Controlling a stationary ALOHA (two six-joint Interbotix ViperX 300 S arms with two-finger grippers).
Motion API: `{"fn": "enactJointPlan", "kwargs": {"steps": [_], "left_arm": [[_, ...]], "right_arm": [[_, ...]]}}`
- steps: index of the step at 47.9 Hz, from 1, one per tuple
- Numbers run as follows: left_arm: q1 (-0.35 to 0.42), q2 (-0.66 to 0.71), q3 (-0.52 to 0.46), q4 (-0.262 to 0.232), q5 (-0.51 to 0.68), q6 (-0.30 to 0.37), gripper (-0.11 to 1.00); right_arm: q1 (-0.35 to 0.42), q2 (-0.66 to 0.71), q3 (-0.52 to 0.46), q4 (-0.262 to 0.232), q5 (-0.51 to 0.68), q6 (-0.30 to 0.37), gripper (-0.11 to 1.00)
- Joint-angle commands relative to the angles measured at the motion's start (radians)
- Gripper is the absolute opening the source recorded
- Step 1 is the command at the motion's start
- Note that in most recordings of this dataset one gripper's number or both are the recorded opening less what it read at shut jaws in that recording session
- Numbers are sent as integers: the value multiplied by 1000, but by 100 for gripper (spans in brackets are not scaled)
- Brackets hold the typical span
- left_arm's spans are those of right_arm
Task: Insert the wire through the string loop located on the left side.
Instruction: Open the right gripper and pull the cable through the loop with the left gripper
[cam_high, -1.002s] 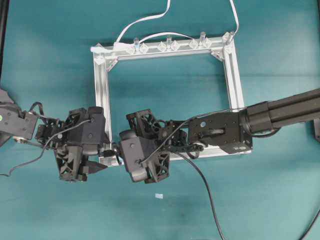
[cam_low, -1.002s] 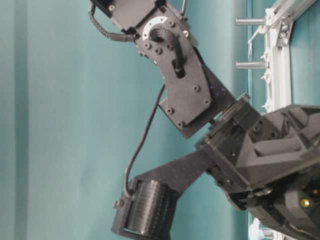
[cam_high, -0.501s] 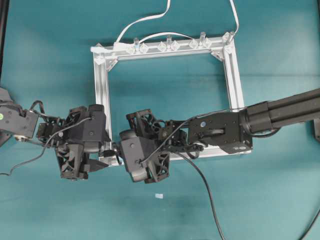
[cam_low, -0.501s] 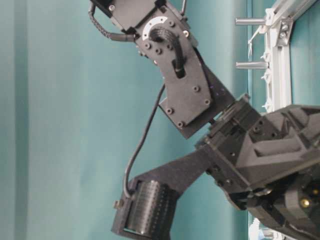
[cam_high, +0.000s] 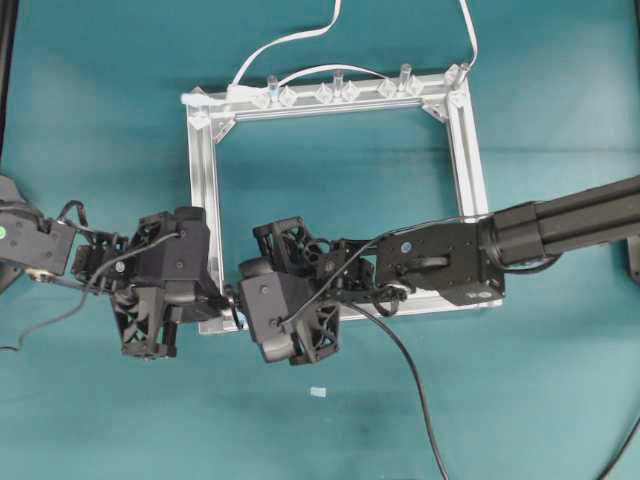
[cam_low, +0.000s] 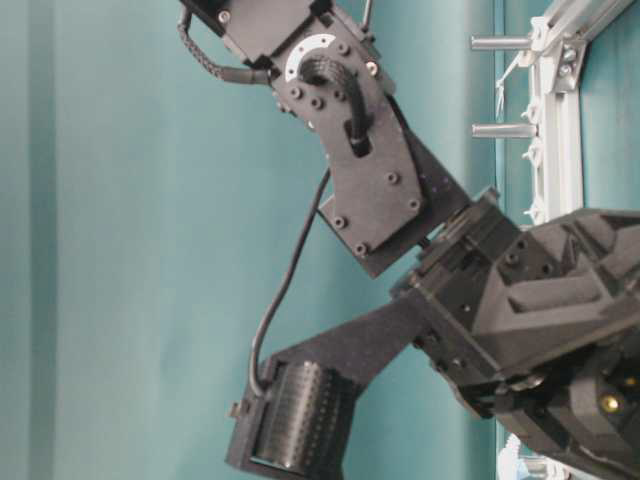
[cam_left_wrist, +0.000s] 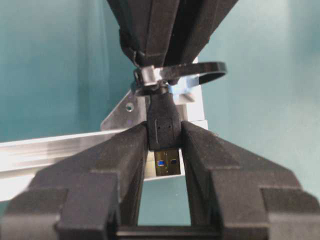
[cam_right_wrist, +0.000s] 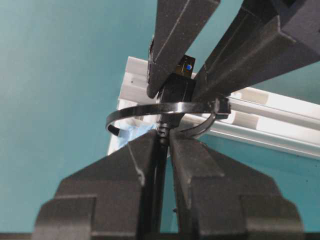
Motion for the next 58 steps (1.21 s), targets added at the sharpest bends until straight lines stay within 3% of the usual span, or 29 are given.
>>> {"fn": "enactJointPlan", "kwargs": {"steps": [1, 28, 31, 40, 44, 58], "left_arm": [[6, -8, -12, 3, -26, -5, 22], [6, -9, -11, 3, -23, -5, 22], [6, -9, -11, 3, -23, -5, 22], [6, -14, -11, 3, -12, -5, 22], [6, -18, -11, 3, -3, -5, 22], [5, -40, 5, 3, 14, -6, 22]], "right_arm": [[3, -23, -14, -3, -14, -2, 10], [3, -23, -8, -2, 2, 77, 11], [3, -23, -6, -3, 2, 81, 22], [6, -25, 6, -2, 0, 78, 77], [9, -28, 12, -2, 0, 78, 92], [11, -69, 60, -3, -17, 77, 94]]}}
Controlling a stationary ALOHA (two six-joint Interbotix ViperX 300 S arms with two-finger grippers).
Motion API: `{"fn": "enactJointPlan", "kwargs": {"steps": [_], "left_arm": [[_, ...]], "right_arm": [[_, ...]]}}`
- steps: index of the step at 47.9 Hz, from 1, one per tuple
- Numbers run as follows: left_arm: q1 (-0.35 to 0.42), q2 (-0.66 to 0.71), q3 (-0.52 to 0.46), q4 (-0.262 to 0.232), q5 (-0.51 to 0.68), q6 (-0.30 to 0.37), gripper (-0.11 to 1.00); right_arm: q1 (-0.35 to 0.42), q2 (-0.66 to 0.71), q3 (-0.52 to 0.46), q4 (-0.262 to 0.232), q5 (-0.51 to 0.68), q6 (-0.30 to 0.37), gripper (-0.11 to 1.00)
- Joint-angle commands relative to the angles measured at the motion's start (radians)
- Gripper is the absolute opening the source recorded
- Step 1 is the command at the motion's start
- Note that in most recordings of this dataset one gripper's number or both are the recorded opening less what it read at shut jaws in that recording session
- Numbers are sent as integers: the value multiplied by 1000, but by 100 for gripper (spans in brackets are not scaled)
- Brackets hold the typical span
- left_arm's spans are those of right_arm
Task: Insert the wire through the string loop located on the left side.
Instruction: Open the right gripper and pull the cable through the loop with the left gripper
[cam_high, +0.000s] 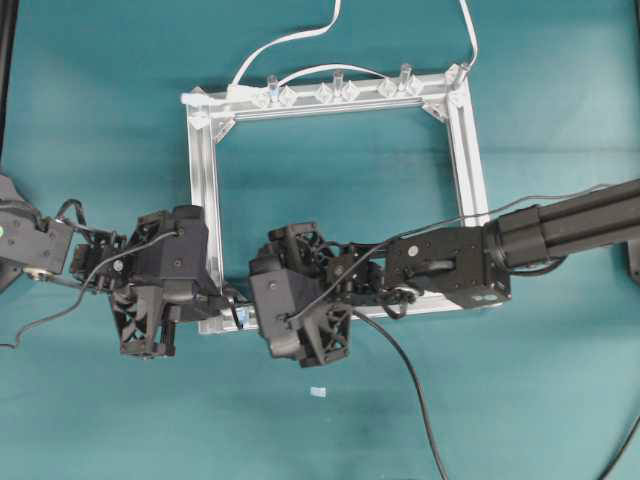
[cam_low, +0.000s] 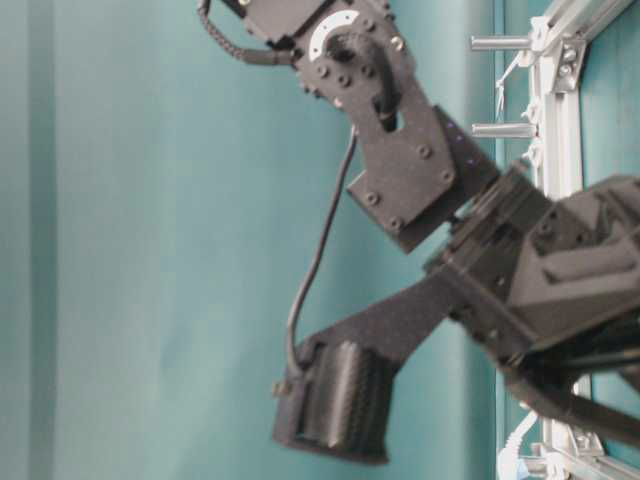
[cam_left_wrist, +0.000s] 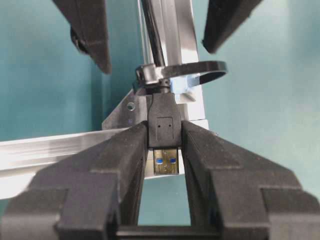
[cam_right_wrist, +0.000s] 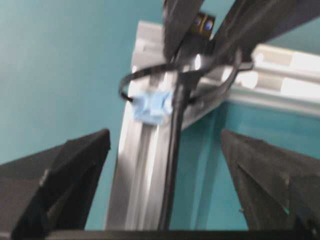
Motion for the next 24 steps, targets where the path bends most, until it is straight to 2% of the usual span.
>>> {"fn": "enactJointPlan", "kwargs": {"steps": [1, 24], "left_arm": [[3, -31, 2, 3, -2, -6, 22], [3, -198, 106, 0, 106, -8, 22]], "right_arm": [[3, -64, 6, -2, -20, -2, 94], [5, -120, 80, -2, -40, -2, 94]]}}
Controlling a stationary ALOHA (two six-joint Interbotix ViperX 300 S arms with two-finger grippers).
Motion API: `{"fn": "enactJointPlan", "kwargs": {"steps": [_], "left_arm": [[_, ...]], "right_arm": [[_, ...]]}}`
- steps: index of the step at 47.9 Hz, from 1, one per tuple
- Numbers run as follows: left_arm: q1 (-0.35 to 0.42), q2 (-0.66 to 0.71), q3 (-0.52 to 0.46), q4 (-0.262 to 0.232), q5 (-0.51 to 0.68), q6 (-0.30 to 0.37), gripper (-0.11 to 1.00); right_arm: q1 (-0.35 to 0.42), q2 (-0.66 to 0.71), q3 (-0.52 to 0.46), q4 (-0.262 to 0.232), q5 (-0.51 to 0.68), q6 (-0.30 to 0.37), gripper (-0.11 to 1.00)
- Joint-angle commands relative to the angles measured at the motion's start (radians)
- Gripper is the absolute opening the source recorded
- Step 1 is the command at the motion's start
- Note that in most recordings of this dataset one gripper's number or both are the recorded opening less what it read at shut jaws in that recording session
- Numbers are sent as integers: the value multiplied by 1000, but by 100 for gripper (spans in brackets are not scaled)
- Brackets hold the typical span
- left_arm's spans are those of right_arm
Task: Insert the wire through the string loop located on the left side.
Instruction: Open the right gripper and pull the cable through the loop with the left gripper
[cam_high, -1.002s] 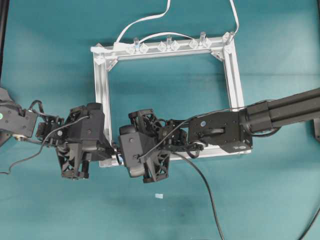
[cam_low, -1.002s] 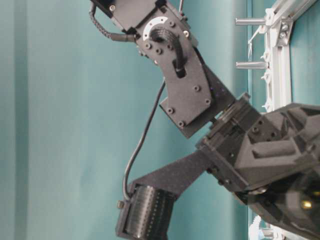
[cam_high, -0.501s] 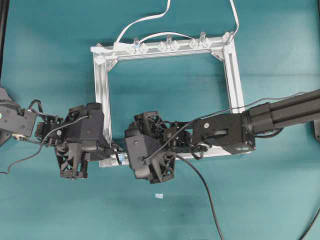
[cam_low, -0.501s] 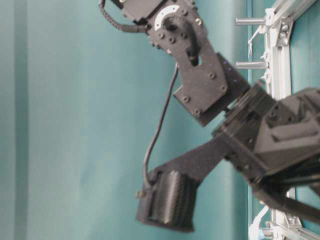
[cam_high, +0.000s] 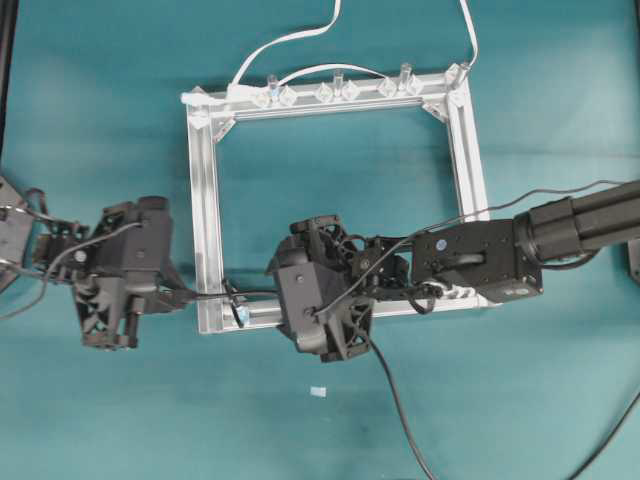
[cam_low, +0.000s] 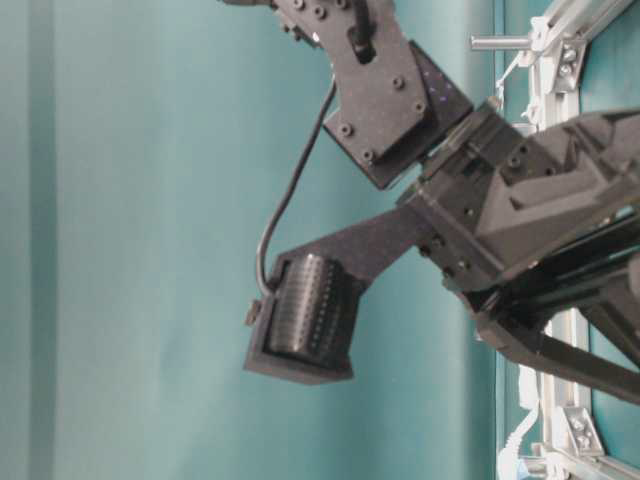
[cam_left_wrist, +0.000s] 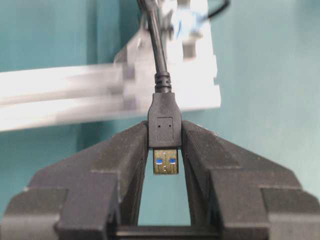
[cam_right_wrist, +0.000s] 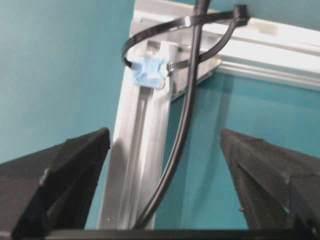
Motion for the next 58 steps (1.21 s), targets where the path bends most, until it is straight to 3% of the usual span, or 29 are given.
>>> {"fn": "enactJointPlan", "kwargs": {"steps": [1, 20, 38, 58], "left_arm": [[3, -49, 11, 0, 8, -8, 22], [-28, -221, 98, -3, 94, -9, 22], [-67, -365, 169, -3, 160, -98, 22], [-84, -387, 186, -3, 179, -106, 22]], "right_arm": [[2, -46, -9, -3, -9, 0, 94], [2, -46, -9, -2, -9, 0, 94], [3, -44, -11, -3, -9, 2, 93], [3, -46, -11, -3, -14, 0, 93]]}}
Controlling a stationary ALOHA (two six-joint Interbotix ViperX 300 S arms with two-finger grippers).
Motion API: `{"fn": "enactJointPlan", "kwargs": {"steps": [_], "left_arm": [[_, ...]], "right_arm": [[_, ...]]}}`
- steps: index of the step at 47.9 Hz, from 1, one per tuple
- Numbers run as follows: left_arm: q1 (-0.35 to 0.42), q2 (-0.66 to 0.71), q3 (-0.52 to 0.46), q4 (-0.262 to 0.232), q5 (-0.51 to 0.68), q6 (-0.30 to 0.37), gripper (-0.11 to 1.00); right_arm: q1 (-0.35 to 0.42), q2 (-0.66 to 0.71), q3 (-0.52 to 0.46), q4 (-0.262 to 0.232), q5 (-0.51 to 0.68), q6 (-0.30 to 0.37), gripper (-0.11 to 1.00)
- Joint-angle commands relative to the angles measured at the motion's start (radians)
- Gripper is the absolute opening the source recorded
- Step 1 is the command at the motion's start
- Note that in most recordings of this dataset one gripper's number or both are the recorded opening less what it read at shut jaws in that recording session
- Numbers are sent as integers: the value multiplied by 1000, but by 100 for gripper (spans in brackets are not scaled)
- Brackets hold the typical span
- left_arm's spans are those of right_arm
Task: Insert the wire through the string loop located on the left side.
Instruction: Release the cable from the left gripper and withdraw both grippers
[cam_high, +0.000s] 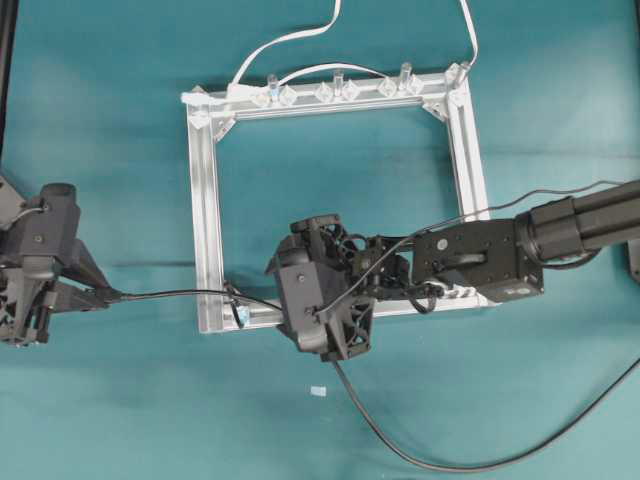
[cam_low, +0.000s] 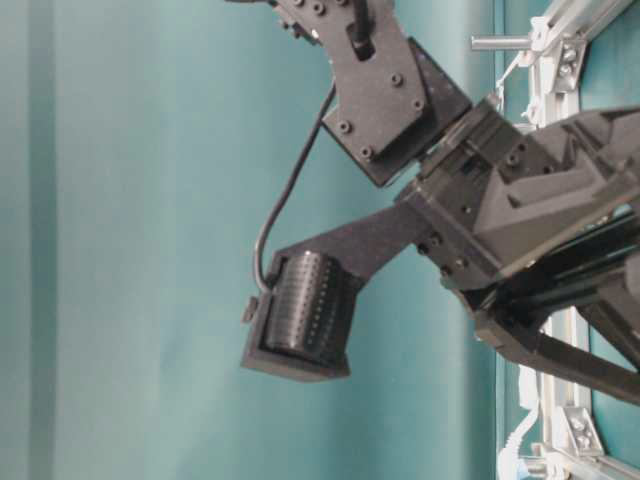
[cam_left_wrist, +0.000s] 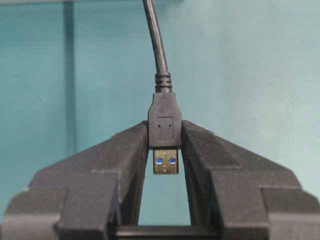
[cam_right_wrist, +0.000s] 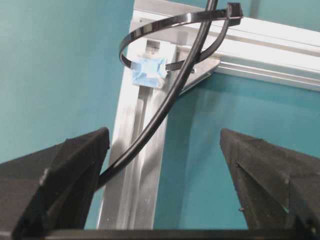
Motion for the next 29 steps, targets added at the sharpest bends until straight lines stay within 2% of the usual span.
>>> {"fn": "enactJointPlan", "kwargs": {"steps": [1, 17, 25, 27, 29], "left_arm": [[-5, 3, -6, -2, -2, -9, 22], [-5, 6, -9, 3, 23, -8, 23], [-5, 6, -15, 6, 29, 0, 68], [-5, 6, -15, 6, 29, 0, 72], [-5, 6, -15, 6, 29, 0, 68]], "right_arm": [[3, -46, -11, -2, -9, 0, 93], [3, -46, -11, -2, -9, 0, 93], [3, -46, -9, -2, -9, 2, 93], [3, -46, -9, 0, -9, 2, 93], [2, -44, -9, -2, -9, 0, 93]]}}
